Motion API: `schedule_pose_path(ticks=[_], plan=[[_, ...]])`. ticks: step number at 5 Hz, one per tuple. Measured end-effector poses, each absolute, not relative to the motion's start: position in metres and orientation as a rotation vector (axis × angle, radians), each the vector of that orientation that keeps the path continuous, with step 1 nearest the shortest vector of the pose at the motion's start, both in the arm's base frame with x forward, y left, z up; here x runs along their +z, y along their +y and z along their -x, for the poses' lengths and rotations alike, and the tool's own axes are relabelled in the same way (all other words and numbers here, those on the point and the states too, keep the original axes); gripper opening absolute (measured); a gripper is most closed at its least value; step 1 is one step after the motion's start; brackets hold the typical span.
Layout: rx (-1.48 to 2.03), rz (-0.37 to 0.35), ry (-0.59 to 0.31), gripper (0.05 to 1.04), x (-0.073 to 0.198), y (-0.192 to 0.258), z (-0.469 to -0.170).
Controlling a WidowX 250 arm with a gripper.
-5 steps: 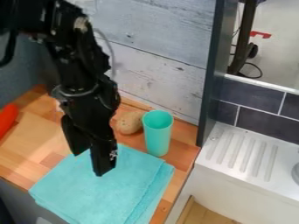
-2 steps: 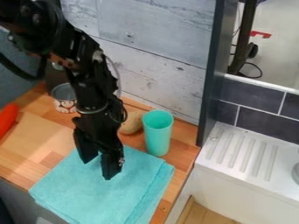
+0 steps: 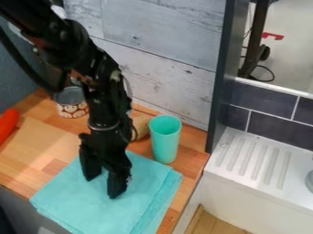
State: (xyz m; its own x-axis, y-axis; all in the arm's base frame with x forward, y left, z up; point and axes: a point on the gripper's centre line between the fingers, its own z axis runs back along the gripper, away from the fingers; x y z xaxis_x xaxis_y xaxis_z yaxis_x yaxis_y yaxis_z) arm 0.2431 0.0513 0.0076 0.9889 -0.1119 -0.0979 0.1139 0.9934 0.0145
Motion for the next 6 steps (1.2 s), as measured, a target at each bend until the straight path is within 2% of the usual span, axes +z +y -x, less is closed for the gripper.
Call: schedule_pose_path(ticks=[2, 4, 6], plan=[[-0.015, -0.079, 0.183, 1.001, 0.004, 0.094, -0.228], [0.081, -0.084, 0.161, 1.001, 0.001, 0.163, -0.243], [0.064, -0.058, 0.220, 1.001, 0.001, 0.170, -0.240]])
